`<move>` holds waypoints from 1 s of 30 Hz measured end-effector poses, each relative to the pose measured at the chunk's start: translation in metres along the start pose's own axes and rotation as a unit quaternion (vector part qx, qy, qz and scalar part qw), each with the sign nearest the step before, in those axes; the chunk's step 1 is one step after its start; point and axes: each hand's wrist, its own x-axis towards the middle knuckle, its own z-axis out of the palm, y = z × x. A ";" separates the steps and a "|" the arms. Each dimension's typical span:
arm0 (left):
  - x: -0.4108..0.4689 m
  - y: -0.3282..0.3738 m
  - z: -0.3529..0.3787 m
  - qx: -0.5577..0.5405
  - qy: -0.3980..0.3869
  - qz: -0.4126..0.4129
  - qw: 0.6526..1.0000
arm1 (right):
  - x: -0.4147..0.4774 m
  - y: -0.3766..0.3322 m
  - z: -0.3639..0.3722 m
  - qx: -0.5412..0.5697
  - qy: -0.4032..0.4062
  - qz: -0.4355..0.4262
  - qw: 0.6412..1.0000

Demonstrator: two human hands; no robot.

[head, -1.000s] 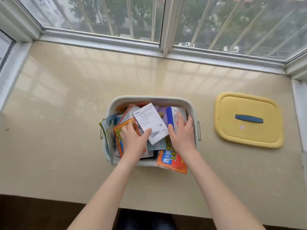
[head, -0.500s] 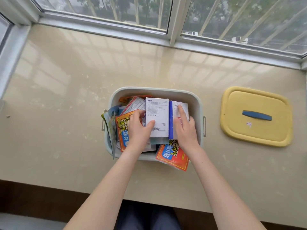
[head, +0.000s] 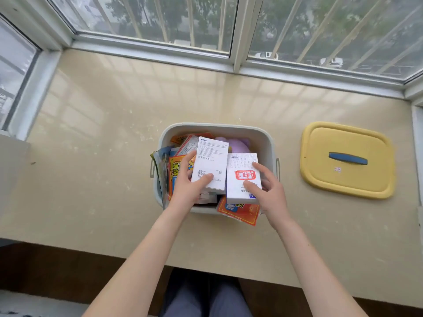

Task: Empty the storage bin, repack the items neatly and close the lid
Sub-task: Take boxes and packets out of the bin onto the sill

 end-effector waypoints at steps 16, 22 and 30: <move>-0.162 0.098 -0.096 -0.087 0.091 0.151 0.981 | -0.143 -0.115 0.044 0.035 -0.063 -0.154 0.985; -0.174 0.065 -0.202 -0.081 0.144 0.121 0.979 | -0.164 -0.092 0.140 0.013 -0.103 -0.141 0.985; -0.152 0.012 -0.379 -0.045 0.120 0.041 0.991 | -0.193 -0.053 0.302 0.003 -0.061 -0.088 0.994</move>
